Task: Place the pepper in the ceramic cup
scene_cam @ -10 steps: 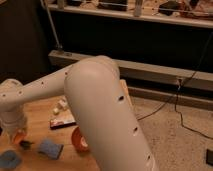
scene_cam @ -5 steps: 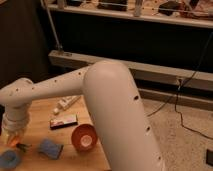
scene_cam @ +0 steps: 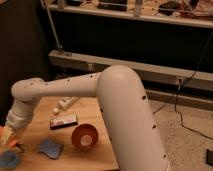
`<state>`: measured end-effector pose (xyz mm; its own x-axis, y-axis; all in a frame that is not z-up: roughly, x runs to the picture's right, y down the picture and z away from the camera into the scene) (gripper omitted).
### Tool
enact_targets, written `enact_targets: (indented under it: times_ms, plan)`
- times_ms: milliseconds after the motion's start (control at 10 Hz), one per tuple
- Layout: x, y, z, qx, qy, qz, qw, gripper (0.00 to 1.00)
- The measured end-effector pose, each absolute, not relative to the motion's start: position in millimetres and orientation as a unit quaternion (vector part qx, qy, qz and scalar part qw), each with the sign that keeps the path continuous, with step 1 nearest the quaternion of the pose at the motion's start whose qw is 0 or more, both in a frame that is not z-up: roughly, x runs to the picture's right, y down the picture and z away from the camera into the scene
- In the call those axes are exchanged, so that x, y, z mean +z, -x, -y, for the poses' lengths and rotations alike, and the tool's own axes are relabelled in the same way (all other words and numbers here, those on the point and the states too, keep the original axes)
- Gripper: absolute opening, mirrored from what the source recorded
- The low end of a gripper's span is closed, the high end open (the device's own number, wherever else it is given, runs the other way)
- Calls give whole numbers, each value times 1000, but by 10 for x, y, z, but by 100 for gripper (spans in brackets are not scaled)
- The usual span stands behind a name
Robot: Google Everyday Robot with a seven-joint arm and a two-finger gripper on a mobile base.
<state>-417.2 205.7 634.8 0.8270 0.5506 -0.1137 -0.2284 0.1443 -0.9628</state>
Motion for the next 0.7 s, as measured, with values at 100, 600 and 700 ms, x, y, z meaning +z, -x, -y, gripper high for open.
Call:
enact_targets:
  times_ms: [100, 600, 700]
  plan:
    - [6310, 4191, -2050, 234, 608, 168, 740, 0]
    - [6138, 4313, -2082, 123, 639, 274, 708, 0]
    - [6161, 4337, -2099, 118, 642, 278, 704, 0]
